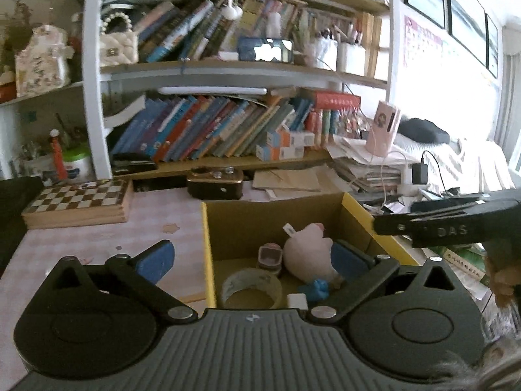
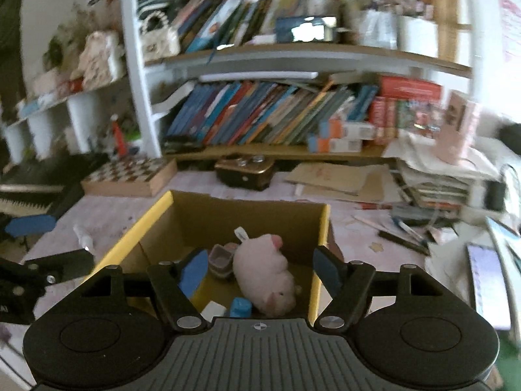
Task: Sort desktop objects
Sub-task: 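Lift both open tools out of the box and move back over the table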
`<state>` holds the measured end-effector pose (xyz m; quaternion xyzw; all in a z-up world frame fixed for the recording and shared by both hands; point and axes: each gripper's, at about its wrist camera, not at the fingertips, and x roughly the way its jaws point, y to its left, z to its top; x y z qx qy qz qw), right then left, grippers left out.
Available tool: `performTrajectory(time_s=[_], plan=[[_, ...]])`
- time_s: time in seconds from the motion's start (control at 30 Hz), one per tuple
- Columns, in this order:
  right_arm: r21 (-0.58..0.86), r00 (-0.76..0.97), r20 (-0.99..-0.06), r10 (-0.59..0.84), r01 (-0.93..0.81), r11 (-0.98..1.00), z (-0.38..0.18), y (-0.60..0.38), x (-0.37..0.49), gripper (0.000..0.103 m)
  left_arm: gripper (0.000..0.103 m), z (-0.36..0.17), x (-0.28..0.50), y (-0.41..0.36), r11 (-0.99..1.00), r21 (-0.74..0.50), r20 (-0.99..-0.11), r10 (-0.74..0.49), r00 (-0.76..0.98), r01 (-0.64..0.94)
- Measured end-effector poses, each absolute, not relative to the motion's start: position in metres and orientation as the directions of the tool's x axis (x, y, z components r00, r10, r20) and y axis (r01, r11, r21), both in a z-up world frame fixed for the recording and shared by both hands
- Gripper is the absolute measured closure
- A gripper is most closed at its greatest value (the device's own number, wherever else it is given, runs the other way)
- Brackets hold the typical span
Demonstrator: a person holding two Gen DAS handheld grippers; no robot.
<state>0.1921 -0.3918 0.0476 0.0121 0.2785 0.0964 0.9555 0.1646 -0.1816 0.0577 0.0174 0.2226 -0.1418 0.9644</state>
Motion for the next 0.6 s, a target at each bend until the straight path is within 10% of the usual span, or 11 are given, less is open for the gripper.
performTrajectory(time_s=[0.6], plan=[[0.122,0.797,-0.604,0.003,0.089,0.989,-0.001,-0.318,0.087,0.029,0.000,0.015,0.086,-0.098,0.959,-0.067,-0.491,-0.272,0.827,0.275]])
